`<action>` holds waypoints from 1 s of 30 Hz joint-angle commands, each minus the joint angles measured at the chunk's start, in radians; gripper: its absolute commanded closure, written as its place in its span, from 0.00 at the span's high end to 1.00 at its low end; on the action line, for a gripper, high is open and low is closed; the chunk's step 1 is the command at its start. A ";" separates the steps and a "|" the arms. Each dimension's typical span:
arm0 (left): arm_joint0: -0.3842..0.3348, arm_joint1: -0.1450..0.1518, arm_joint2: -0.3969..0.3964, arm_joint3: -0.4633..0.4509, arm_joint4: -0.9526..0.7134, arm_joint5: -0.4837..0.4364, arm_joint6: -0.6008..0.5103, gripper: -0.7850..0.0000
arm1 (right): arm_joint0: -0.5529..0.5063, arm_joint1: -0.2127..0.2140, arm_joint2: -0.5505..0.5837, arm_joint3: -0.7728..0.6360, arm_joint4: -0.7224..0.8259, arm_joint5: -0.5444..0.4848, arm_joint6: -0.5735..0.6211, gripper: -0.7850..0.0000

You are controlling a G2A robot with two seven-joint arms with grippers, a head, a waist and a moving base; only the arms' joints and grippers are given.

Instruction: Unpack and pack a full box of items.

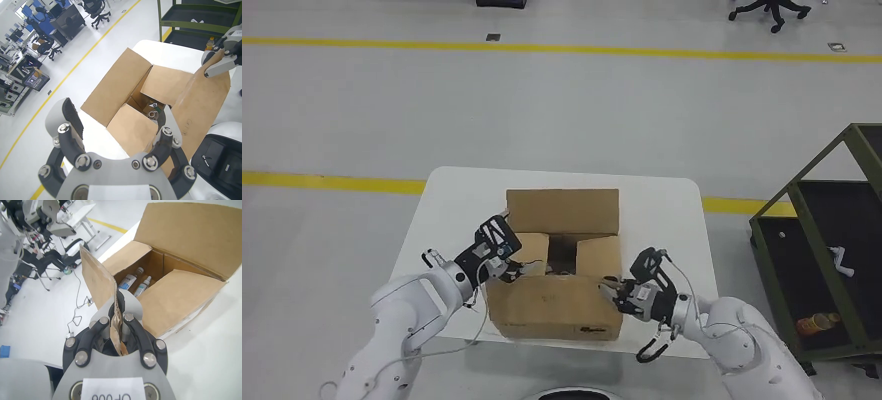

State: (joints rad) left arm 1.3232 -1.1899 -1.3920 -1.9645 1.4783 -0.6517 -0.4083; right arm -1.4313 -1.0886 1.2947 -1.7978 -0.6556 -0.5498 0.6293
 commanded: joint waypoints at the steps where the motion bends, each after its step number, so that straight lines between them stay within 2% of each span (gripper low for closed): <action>1: -0.001 0.001 0.000 0.003 -0.007 0.000 0.000 1.00 | -0.010 0.002 -0.003 -0.013 -0.048 -0.016 -0.013 0.00; 7: -0.006 0.005 0.010 0.018 -0.026 -0.010 -0.012 1.00 | -0.036 0.008 -0.007 -0.053 -0.182 -0.045 -0.074 0.00; 13: -0.018 0.009 0.027 0.033 -0.052 -0.036 -0.073 1.00 | -0.058 0.011 -0.005 -0.070 -0.248 -0.081 -0.163 0.00; 24: -0.034 0.019 0.046 0.040 -0.036 -0.066 -0.140 1.00 | -0.068 0.018 -0.006 -0.073 -0.312 -0.117 -0.216 0.00; 30: -0.037 0.024 0.061 0.050 -0.062 -0.112 -0.187 1.00 | -0.070 0.020 -0.007 -0.076 -0.327 -0.118 -0.237 0.05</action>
State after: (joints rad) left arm 1.2875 -1.1664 -1.3333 -1.9159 1.4205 -0.7565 -0.5886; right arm -1.5010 -1.0685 1.2877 -1.8742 -0.9817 -0.6675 0.3943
